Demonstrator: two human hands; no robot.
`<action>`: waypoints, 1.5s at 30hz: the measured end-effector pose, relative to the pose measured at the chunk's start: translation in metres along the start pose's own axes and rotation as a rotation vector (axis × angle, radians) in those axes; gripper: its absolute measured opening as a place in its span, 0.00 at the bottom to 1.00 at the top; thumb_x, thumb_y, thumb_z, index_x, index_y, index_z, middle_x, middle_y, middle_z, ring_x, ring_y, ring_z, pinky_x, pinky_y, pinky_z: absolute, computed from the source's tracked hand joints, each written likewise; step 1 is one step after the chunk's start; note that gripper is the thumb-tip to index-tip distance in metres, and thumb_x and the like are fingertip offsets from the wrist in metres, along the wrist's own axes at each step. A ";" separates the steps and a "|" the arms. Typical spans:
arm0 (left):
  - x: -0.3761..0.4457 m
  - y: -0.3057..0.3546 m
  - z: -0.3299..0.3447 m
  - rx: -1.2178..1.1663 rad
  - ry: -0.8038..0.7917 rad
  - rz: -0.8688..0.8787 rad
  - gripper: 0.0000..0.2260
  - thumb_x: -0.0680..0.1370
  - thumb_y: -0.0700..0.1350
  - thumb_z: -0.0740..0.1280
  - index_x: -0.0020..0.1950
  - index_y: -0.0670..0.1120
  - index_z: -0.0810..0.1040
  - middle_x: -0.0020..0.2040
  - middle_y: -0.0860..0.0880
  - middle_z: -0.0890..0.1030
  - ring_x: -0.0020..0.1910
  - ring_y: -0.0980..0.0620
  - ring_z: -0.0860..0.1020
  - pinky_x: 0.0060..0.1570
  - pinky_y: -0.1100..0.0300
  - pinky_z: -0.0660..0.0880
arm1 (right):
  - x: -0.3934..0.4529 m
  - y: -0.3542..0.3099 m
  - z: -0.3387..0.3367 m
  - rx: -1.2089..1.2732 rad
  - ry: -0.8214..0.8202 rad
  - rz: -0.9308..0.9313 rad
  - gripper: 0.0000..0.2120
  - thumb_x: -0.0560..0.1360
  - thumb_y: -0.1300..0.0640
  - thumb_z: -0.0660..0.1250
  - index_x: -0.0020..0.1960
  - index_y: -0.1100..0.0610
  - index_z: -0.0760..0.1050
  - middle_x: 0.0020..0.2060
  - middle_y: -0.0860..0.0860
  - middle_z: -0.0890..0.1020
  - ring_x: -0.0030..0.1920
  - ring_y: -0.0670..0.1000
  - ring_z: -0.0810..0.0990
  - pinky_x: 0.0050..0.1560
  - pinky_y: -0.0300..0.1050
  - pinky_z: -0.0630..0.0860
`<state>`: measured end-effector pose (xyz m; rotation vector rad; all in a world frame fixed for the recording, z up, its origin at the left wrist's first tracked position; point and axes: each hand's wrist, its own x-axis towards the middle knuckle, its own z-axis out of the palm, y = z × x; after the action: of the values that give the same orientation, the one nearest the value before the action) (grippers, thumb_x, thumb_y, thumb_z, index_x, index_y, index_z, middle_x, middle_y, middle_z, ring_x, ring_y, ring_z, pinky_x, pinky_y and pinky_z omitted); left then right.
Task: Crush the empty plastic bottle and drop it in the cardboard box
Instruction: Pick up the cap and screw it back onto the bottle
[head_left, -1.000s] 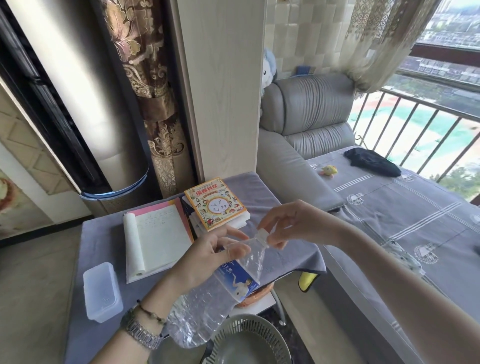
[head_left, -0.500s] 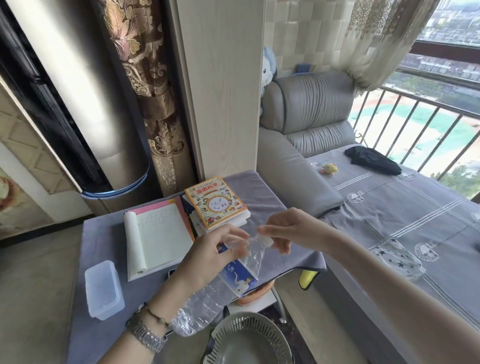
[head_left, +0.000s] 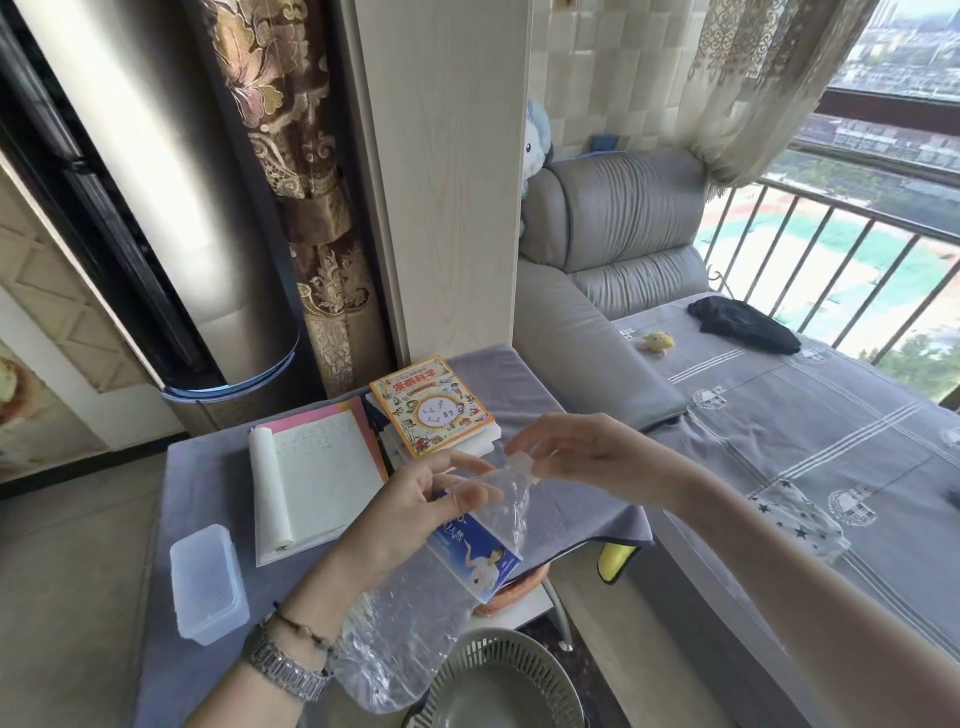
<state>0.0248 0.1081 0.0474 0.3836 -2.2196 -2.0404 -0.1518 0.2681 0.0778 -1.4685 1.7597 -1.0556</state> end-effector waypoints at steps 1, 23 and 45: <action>0.000 -0.001 0.000 0.005 0.006 0.000 0.20 0.61 0.66 0.74 0.49 0.60 0.80 0.49 0.49 0.87 0.48 0.57 0.83 0.47 0.66 0.75 | 0.000 0.001 0.004 0.007 0.019 0.002 0.11 0.77 0.64 0.65 0.57 0.53 0.77 0.49 0.50 0.81 0.44 0.38 0.78 0.49 0.30 0.74; -0.004 0.000 -0.011 0.195 0.055 -0.036 0.16 0.67 0.64 0.70 0.52 0.62 0.78 0.52 0.54 0.85 0.53 0.61 0.81 0.56 0.60 0.72 | 0.007 0.002 0.018 0.025 0.026 0.080 0.09 0.76 0.54 0.69 0.55 0.48 0.76 0.41 0.37 0.82 0.40 0.41 0.82 0.45 0.36 0.77; 0.071 0.007 0.118 -0.200 -0.017 0.083 0.19 0.61 0.62 0.72 0.49 0.57 0.79 0.54 0.50 0.83 0.44 0.55 0.83 0.40 0.58 0.80 | -0.145 0.012 0.046 0.446 0.753 0.465 0.26 0.66 0.47 0.76 0.62 0.49 0.74 0.55 0.54 0.83 0.53 0.53 0.84 0.52 0.49 0.82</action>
<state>-0.0732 0.2045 0.0366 0.2514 -1.9797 -2.2012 -0.0893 0.4022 0.0389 -0.3581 2.0104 -1.7158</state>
